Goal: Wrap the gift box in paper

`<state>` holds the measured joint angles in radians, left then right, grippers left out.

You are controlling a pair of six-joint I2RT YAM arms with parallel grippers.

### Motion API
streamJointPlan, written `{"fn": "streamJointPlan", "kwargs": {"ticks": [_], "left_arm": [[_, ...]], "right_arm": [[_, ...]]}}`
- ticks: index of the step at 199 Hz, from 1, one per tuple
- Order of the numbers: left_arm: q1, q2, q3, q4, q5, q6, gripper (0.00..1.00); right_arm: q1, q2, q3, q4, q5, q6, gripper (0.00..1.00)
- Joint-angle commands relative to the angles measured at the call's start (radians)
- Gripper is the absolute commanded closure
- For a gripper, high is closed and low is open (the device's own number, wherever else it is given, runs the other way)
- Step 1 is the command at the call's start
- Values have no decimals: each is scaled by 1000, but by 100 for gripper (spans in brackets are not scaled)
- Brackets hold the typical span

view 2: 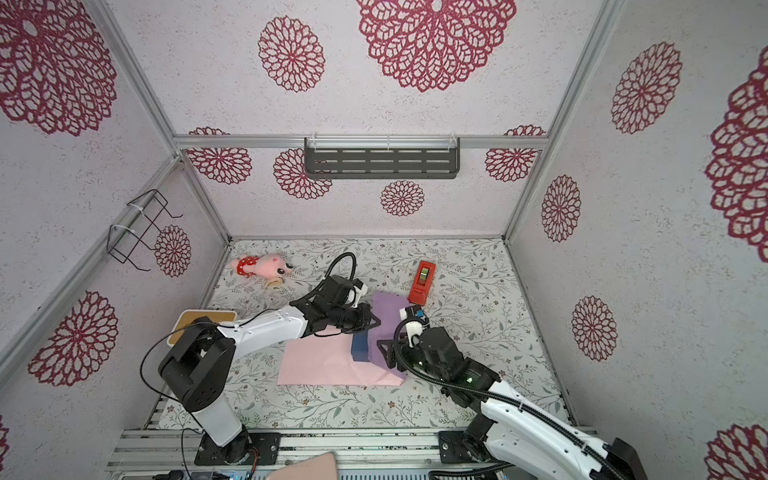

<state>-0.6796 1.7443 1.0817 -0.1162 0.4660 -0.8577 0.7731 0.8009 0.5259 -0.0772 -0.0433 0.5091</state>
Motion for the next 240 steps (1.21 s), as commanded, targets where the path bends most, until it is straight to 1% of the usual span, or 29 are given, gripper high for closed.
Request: {"fn": "streamJointPlan", "kwargs": {"ticks": [1, 19, 46, 70, 113, 132, 159, 191, 211, 240], "left_arm": [[21, -39, -29, 6, 25, 43, 100], [32, -59, -54, 12, 31, 53, 100], [50, -88, -85, 11, 37, 70, 100], [64, -112, -112, 16, 37, 75, 100], [75, -120, -128, 22, 45, 79, 100], [82, -120, -128, 24, 47, 78, 100], [91, -122, -115, 21, 75, 70, 100], [87, -155, -109, 42, 112, 37, 100], [88, -182, -113, 36, 113, 33, 100], [97, -184, -110, -1, 96, 63, 100]], "right_arm": [[-79, 5, 19, -39, -84, 25, 17], [-135, 51, 27, -54, -81, 79, 15], [-174, 132, 45, -75, -51, 133, 12], [-179, 211, 83, -90, -26, 152, 9], [-179, 337, 136, -64, -52, 176, 2], [-179, 377, 154, -64, -56, 182, 1], [-179, 398, 170, -67, -57, 176, 1], [-183, 412, 192, -111, -37, 154, 1], [-190, 403, 183, -110, -43, 153, 1], [-192, 420, 181, -99, -71, 155, 1]]}}
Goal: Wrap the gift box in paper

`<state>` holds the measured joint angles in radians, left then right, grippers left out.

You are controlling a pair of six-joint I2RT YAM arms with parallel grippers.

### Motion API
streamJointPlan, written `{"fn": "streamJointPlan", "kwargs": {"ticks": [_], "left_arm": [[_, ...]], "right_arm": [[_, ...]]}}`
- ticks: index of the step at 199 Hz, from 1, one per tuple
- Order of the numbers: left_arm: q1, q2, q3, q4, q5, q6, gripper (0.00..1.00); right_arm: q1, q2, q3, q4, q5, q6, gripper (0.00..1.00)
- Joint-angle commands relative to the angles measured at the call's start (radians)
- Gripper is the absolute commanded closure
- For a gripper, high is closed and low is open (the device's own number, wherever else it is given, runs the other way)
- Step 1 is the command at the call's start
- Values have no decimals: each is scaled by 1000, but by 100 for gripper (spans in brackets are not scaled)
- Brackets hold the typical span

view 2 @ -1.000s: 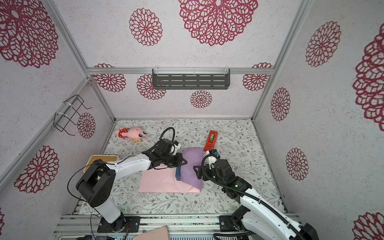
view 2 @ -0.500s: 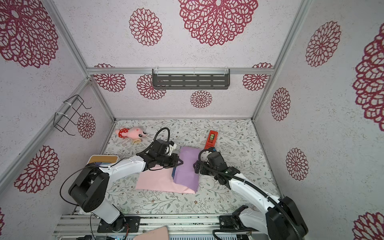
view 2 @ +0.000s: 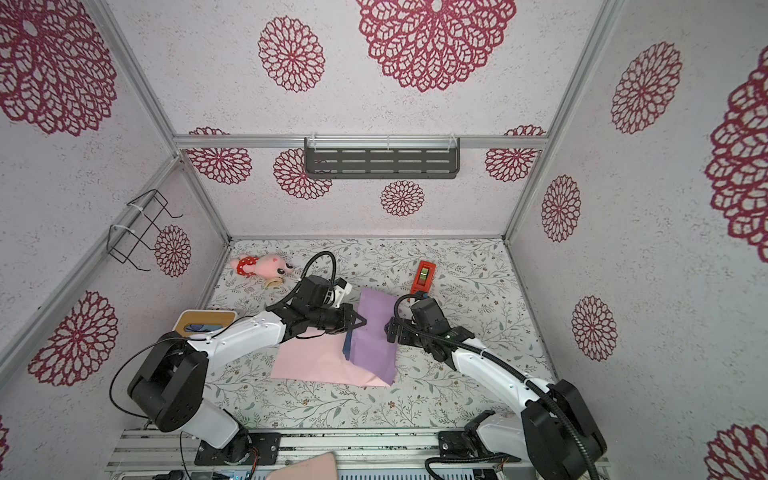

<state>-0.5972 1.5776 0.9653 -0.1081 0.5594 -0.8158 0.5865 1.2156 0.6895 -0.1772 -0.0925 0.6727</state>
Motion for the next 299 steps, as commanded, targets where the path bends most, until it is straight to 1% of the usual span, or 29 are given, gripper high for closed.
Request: {"fn": "streamJointPlan", "kwargs": {"ticks": [1, 86, 155, 219, 299], "left_arm": [[15, -16, 6, -10, 3, 22, 100], [56, -6, -11, -47, -4, 64, 100], [75, -2, -44, -42, -5, 76, 100], [95, 9, -62, -47, -11, 97, 100], [105, 28, -72, -47, -27, 103, 100]], "right_arm": [[-5, 7, 17, 1, -23, -8, 1], [4, 83, 31, 74, -93, 18, 1], [13, 144, 67, 95, -115, 22, 1], [31, 232, 105, 111, -128, 19, 1], [36, 271, 110, 130, -141, 30, 1]]}}
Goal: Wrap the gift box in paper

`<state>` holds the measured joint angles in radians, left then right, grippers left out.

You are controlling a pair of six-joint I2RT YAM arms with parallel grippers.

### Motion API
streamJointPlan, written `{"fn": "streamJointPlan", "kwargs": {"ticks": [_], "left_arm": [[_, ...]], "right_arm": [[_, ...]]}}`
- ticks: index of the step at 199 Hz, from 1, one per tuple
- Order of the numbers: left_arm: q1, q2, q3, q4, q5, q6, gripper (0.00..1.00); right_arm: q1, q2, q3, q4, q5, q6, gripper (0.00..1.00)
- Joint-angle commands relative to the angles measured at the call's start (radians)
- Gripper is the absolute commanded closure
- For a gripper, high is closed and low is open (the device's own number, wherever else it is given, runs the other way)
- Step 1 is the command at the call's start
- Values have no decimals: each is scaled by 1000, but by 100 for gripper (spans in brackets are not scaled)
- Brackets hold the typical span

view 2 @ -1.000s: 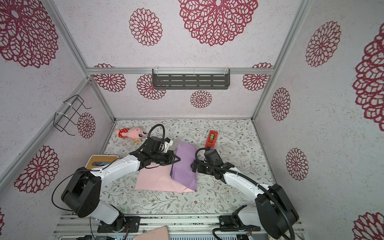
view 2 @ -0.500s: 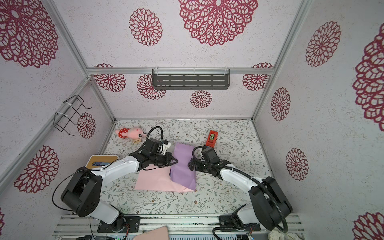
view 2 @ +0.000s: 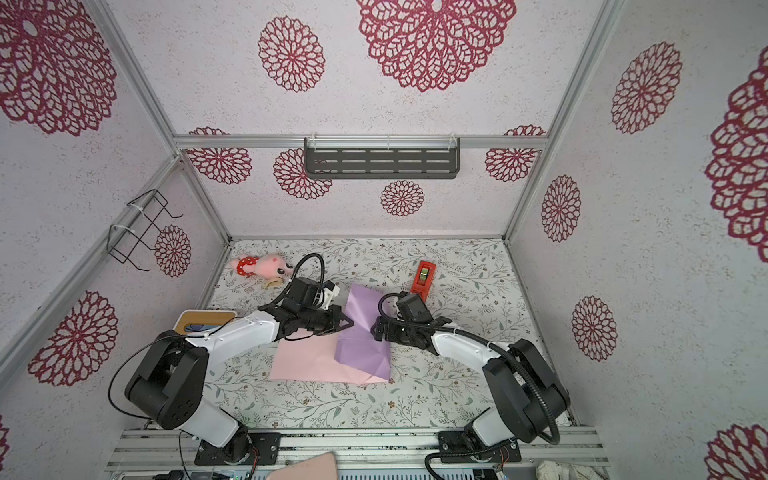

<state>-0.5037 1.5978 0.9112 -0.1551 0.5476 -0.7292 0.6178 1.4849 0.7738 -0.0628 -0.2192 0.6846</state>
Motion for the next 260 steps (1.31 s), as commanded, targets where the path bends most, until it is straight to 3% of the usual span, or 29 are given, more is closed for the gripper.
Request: {"fn": "streamJointPlan", "kwargs": {"ticks": [1, 28, 50, 106, 116, 127, 146, 192, 260], "left_arm": [[11, 8, -18, -1, -15, 16, 100], [13, 6, -30, -3, -33, 16, 100], [13, -8, -38, -13, -65, 14, 94], [13, -82, -45, -108, -205, 25, 53], [11, -88, -44, -128, -223, 26, 42], [8, -81, -42, -140, -199, 27, 34], [-5, -61, -46, -140, -138, 7, 29], [-36, -51, -78, -86, -45, -63, 30], [-67, -11, -101, -102, -69, -84, 57]], "right_arm": [[5, 2, 25, 15, -13, 17, 1], [5, 8, 25, -4, -1, 8, 1], [5, 18, 13, -14, 9, 3, 1], [5, 20, -11, -14, 14, 1, 1], [6, 21, -9, -14, 14, 1, 1], [5, 23, -7, -12, 14, 2, 1], [4, 25, -4, -14, 12, 1, 1], [4, 31, 9, -23, 14, -7, 1], [-7, 46, 73, -78, 15, -55, 1]]}}
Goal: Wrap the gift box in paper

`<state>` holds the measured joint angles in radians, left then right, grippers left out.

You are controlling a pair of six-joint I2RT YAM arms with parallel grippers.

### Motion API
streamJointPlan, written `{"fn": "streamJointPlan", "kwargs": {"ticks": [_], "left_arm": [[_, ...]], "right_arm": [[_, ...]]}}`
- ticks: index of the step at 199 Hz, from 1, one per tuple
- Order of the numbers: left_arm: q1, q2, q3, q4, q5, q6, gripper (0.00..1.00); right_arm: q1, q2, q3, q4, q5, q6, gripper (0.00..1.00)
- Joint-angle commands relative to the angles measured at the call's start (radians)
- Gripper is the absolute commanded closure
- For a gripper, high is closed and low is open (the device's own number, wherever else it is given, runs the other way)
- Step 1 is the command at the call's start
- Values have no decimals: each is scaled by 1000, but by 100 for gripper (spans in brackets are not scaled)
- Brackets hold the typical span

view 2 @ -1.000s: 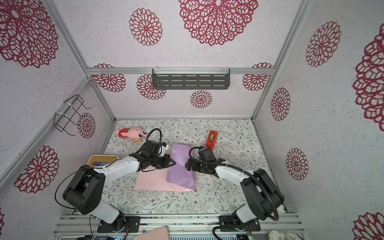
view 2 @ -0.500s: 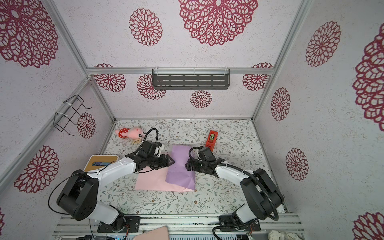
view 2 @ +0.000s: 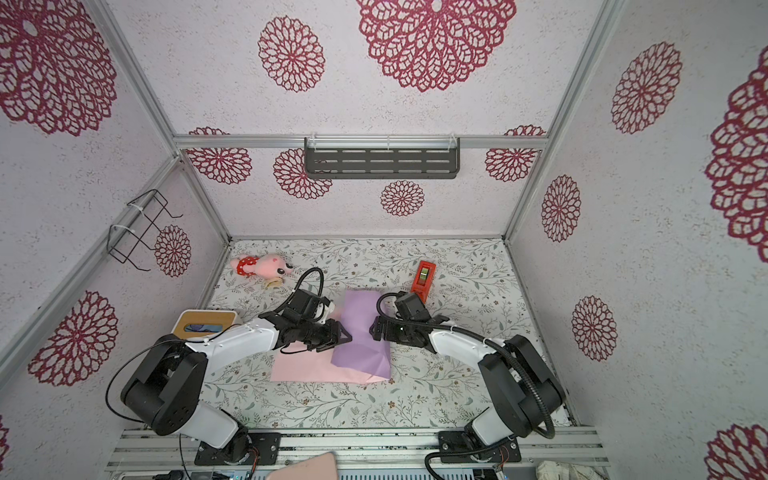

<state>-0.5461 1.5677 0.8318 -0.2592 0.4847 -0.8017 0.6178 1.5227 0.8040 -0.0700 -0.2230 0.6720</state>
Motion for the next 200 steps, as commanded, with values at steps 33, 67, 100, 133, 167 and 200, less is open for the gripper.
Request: {"fn": "streamJointPlan", "kwargs": {"ticks": [33, 67, 100, 133, 167, 200], "left_arm": [[-23, 14, -46, -2, -28, -8, 62], [-24, 20, -46, -17, -49, 4, 65], [-24, 20, -45, -20, -57, 5, 63], [-23, 24, -43, -19, -66, 1, 63], [-24, 22, -40, -20, -70, -4, 64], [-24, 20, -39, -22, -71, -5, 64]], "right_arm": [[-33, -28, 72, -115, -5, -84, 1], [-49, -107, 55, -182, -44, -131, 1], [-35, -316, -46, -290, 56, -190, 1], [105, -499, -188, -337, 193, -177, 5], [265, -546, -299, -236, 291, -152, 7], [364, -488, -360, -79, 353, -193, 4]]}}
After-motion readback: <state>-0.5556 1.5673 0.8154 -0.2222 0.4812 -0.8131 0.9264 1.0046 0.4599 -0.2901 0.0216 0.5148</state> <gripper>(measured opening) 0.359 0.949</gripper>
